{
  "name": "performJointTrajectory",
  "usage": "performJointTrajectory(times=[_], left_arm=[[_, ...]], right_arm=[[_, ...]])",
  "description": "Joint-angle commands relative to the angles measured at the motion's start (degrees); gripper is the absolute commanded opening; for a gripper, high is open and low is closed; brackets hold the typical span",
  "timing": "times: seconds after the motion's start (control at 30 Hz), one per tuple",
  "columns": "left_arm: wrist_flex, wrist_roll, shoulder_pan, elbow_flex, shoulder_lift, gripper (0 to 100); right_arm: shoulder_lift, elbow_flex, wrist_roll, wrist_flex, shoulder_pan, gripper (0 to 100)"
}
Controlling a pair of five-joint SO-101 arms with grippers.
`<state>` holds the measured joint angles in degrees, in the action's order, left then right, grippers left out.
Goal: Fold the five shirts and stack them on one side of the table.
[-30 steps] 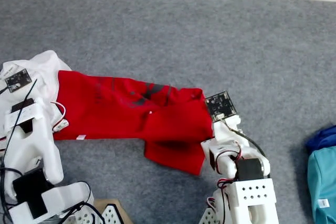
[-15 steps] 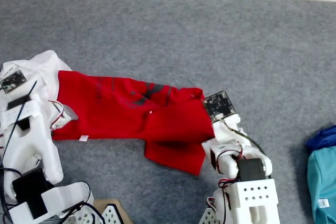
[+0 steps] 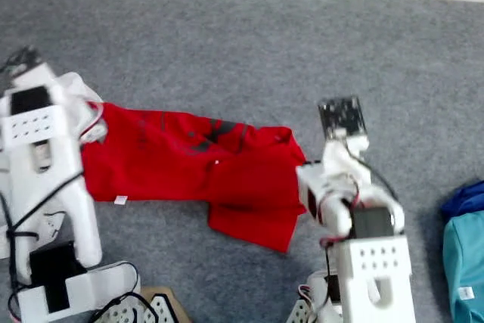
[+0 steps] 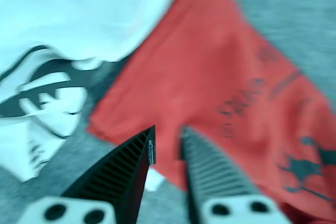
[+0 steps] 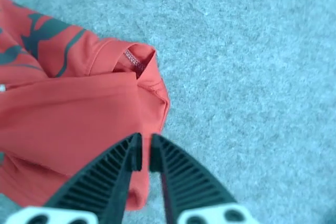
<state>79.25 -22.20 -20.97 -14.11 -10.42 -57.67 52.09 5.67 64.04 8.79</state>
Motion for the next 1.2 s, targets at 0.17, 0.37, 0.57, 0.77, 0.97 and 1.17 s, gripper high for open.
performJointTrajectory(times=[0.17,0.37,0.57,0.77,0.97,1.17], left_arm=[[-5.0,-8.4,16.0,1.0,1.9,1],[-13.7,-9.4,17.0,-0.5,12.3,1],[-19.3,-9.2,17.3,0.0,20.6,1],[-19.2,-9.1,17.3,1.9,23.7,1],[-20.6,-9.1,17.3,2.1,25.8,1],[-21.2,-9.1,17.0,2.1,25.9,1]], right_arm=[[23.9,-13.8,-7.8,-4.7,7.0,1.9],[28.2,-13.4,-8.1,-12.9,11.0,1.9],[33.6,-9.1,-7.6,-21.5,12.8,1.9],[39.0,-8.5,-7.6,-25.1,17.2,1.9],[42.5,-8.2,-4.4,-26.0,19.6,1.6],[42.5,-6.5,-4.0,-19.3,20.8,0.6]])
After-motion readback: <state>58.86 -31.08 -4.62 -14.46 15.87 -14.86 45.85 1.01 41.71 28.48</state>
